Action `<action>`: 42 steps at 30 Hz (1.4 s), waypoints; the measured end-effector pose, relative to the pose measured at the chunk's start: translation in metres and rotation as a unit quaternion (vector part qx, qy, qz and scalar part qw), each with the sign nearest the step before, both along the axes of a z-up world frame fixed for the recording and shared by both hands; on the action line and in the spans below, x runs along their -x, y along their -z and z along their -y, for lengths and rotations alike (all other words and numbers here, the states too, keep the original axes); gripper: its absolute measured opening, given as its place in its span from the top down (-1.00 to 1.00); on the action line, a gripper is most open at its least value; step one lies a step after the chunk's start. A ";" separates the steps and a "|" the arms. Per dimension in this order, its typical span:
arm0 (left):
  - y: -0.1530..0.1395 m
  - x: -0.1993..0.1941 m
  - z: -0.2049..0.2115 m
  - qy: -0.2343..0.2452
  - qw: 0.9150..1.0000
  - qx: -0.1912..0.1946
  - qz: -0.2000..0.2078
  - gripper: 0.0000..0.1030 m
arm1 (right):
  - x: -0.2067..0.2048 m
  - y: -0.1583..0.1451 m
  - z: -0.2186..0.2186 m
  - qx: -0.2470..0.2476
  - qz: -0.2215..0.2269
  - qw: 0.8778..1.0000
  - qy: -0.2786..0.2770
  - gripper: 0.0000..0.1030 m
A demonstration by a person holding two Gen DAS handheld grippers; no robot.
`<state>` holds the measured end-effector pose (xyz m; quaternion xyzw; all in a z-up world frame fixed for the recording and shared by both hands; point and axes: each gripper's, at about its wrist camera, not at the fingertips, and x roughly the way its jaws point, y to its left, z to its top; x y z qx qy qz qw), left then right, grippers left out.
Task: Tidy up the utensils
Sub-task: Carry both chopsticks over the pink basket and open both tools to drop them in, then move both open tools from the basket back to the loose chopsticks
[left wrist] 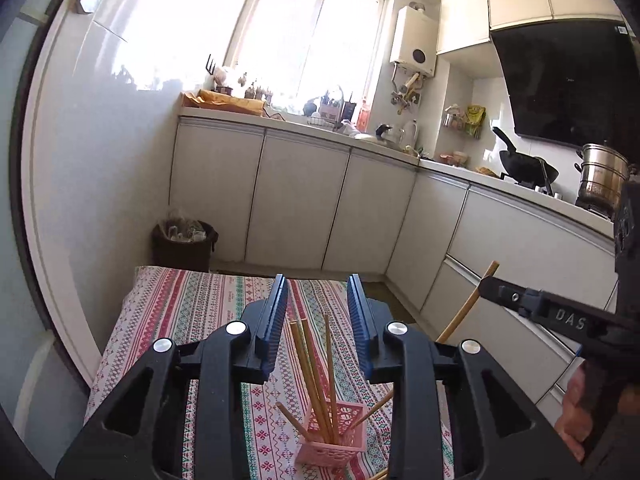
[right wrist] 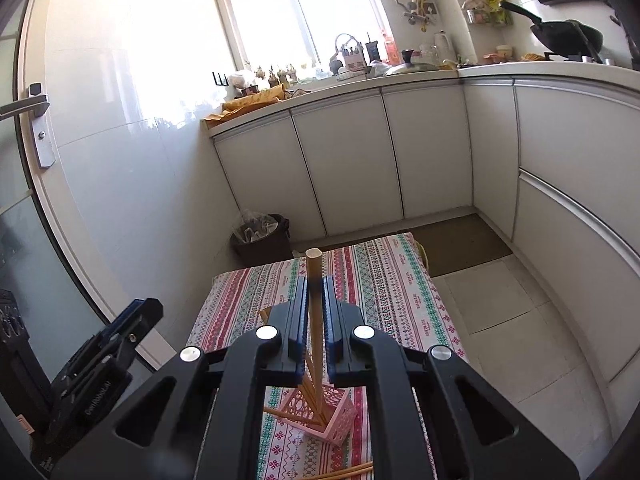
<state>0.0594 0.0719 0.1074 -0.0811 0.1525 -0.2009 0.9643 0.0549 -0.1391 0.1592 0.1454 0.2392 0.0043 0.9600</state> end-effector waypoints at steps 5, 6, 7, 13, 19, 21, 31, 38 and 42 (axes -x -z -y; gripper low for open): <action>-0.011 0.013 -0.011 -0.008 1.000 0.005 0.018 0.37 | -0.007 0.012 -0.012 0.010 -0.008 1.000 -0.010 0.85; -0.012 0.015 -0.012 -0.010 1.000 0.003 0.021 0.35 | -0.010 0.015 -0.014 0.013 -0.011 1.000 -0.011 0.79; -0.012 0.016 -0.012 -0.012 1.000 -0.001 0.023 0.34 | -0.012 0.019 -0.016 0.014 -0.015 1.000 -0.009 0.76; -0.008 0.014 -0.016 -0.013 1.000 -0.007 0.014 0.34 | -0.009 0.028 -0.015 0.012 -0.018 1.000 0.010 0.21; -0.005 0.017 -0.013 -0.009 1.000 -0.018 0.011 0.32 | -0.001 0.026 -0.012 0.015 -0.019 1.000 0.018 0.21; -0.004 0.018 -0.011 -0.007 1.000 -0.025 0.008 0.29 | 0.002 0.025 -0.013 0.017 -0.019 1.000 0.018 0.19; 0.001 0.028 -0.005 -0.010 0.999 -0.047 0.014 -0.31 | 0.031 0.023 -0.012 0.019 0.007 0.999 0.038 -0.58; 0.009 0.043 0.005 0.002 0.997 -0.071 0.018 -0.58 | 0.060 0.033 -0.007 0.034 0.012 0.998 0.049 -0.80; 0.016 0.052 0.009 0.009 0.997 -0.082 0.014 -0.75 | 0.075 0.042 -0.001 0.046 0.008 0.997 0.054 -0.87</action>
